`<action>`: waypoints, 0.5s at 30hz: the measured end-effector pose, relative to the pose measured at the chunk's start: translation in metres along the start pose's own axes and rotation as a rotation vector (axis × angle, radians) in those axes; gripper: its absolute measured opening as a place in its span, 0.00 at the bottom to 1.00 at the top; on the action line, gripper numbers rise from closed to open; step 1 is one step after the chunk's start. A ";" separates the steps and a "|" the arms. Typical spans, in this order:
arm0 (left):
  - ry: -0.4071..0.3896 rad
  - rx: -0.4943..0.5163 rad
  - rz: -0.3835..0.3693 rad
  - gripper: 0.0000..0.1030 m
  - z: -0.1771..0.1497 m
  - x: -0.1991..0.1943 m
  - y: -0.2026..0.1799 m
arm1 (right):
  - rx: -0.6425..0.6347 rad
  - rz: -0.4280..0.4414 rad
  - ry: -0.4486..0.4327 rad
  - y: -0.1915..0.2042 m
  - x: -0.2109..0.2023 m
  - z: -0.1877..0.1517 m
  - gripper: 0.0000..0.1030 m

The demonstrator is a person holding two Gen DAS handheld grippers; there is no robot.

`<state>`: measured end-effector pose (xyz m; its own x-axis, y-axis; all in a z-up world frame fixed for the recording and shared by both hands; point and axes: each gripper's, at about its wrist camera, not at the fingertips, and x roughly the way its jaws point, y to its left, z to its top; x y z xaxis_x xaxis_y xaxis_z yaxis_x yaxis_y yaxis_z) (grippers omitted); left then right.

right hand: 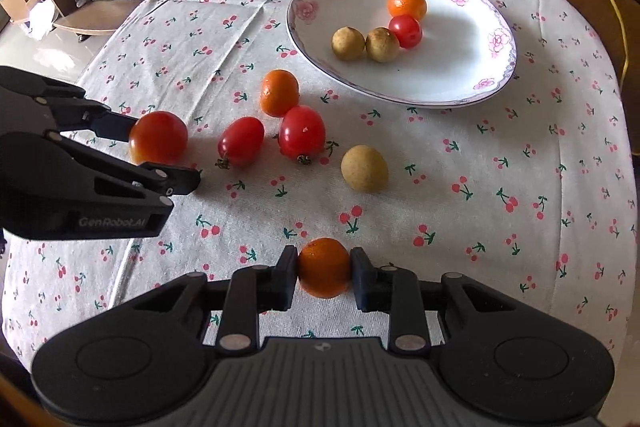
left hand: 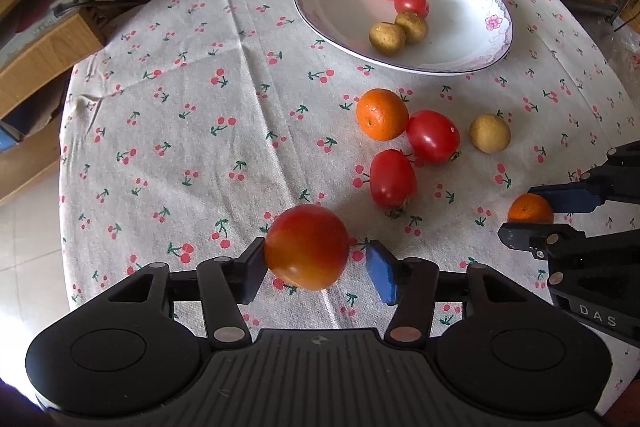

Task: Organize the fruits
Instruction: 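Close right tool on the tangerine while left tool lifts the large tomato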

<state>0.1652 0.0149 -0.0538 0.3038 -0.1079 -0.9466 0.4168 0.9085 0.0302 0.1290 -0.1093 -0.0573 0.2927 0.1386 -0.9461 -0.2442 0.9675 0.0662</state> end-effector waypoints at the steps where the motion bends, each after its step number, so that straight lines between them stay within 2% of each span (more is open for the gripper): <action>1: -0.001 -0.001 0.000 0.57 0.000 0.000 0.001 | 0.003 0.003 0.001 -0.001 0.000 0.000 0.28; 3: -0.010 -0.006 0.019 0.49 0.000 -0.001 0.002 | 0.004 0.007 -0.001 -0.003 0.000 0.000 0.28; 15: -0.026 0.005 0.035 0.48 -0.006 -0.013 -0.009 | -0.029 -0.022 -0.050 -0.003 -0.011 0.000 0.28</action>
<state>0.1528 0.0107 -0.0432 0.3403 -0.0870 -0.9363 0.4103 0.9097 0.0646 0.1261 -0.1138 -0.0472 0.3437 0.1285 -0.9303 -0.2640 0.9639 0.0356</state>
